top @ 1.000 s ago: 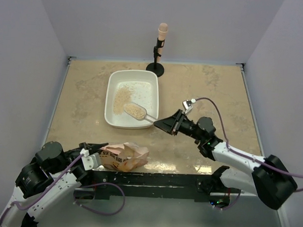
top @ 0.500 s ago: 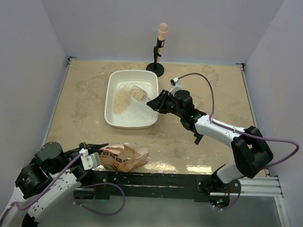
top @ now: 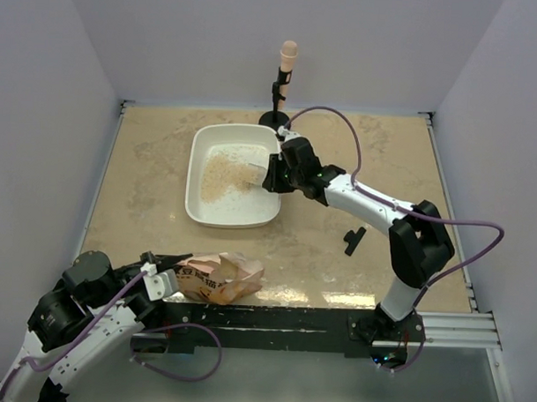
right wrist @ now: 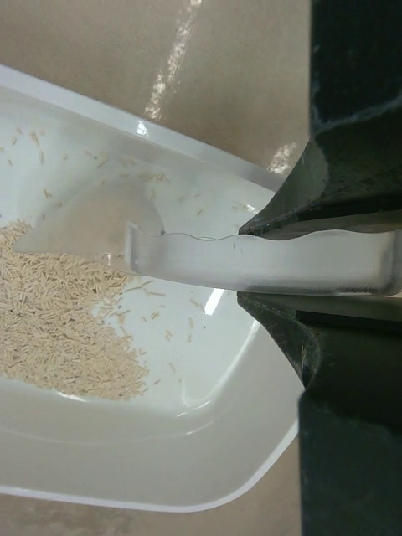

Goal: Fill the litter box with clean litter

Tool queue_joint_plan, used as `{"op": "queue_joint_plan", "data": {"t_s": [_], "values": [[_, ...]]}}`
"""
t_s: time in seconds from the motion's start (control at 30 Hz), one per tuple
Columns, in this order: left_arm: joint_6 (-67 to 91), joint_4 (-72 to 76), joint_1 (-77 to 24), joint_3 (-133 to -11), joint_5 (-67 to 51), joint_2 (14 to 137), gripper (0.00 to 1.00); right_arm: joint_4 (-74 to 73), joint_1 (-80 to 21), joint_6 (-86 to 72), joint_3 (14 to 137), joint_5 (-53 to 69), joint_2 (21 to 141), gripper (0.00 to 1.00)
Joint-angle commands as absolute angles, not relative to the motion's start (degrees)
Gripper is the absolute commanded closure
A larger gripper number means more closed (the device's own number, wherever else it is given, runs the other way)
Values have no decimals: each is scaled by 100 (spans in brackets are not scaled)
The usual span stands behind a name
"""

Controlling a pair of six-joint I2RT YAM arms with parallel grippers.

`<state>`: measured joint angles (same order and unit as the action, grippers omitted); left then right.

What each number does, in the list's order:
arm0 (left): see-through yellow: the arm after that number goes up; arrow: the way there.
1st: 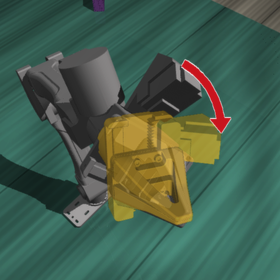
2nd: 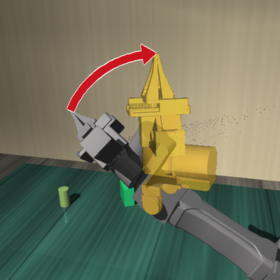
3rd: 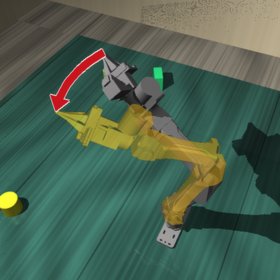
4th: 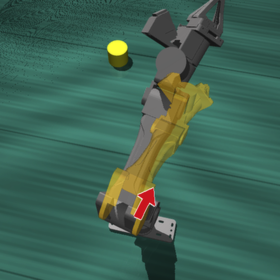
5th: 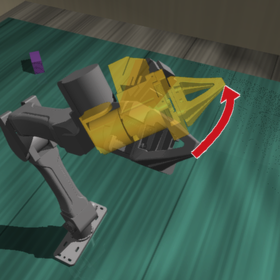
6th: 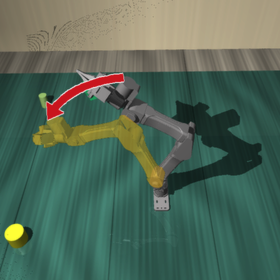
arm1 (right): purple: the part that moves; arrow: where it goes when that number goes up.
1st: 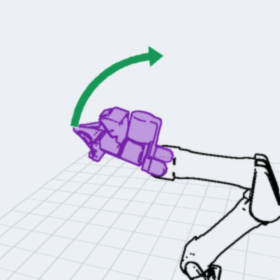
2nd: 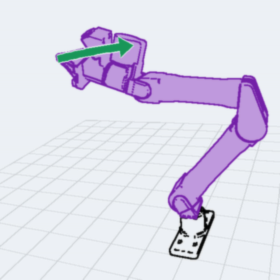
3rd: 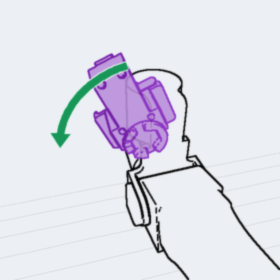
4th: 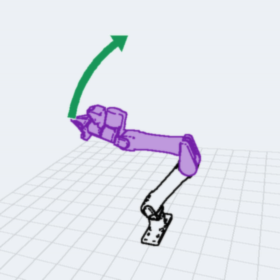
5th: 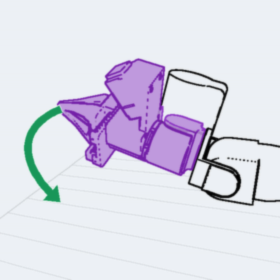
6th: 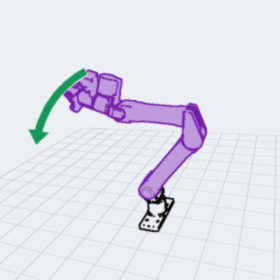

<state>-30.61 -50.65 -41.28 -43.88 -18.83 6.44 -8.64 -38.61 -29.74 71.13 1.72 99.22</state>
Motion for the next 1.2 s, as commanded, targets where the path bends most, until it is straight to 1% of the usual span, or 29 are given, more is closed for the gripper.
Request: {"op": "queue_joint_plan", "data": {"t_s": [0.0, 0.1, 0.17, 0.27, 0.33, 0.5, 0.6, 0.63, 0.73, 0.77, 0.93, 1.07, 1.17], "values": [[-2997, -3498, -4113, -4500, -2109, 562, 100, -2606, -4244, -2102, 8400, -648, 9984, 100], [-3006, -3410, -4122, -4421, -2144, 589, 100, -3459, -4656, -1873, 9270, -1299, 10204, 100], [-3006, -3366, -4113, -4395, -2179, 606, 100, -3699, -4859, -1802, 9683, -1781, 10283, 100], [-3015, -3331, -4122, -4342, -2206, 650, 100, -3945, -5132, -1697, 10000, -2231, 10484, 100], [-3015, -3314, -4113, -4350, -2206, 659, 100, -4429, -5255, -1679, 10229, -2460, 10819, 100], [-2980, -3331, -4113, -4359, -2171, 607, 100, -4440, -5440, -1652, 10152, -2899, 10925, 100], [-2892, -3314, -4113, -4394, -2110, 580, 100, -4395, -5475, -1757, 10055, -3058, 10671, 100], [-2839, -3313, -4122, -4421, -2092, 597, 100, -4334, -5484, -1775, 10002, -3041, 10348, 100], [-2760, -3261, -4122, -4386, -2039, 571, 100, -4052, -5476, -1819, 9721, -2857, 9705, 100], [-2760, -3235, -4122, -4342, -1987, 571, 100, -4043, -5484, -1819, 9660, -2839, 9320, 100], [-2541, -2936, -4113, -4140, -1872, 597, 100, -4693, -5476, -1969, 9651, -2164, 8492, 100], [-2136, -2760, -4122, -4096, -1653, 843, 100, -5000, -5476, -2257, 9370, -576, 7597, 100], [-1934, -2690, -4113, -4166, -1468, 1116, 100, -5132, -5467, -2547, 9290, 174, 7252, 100]]}}
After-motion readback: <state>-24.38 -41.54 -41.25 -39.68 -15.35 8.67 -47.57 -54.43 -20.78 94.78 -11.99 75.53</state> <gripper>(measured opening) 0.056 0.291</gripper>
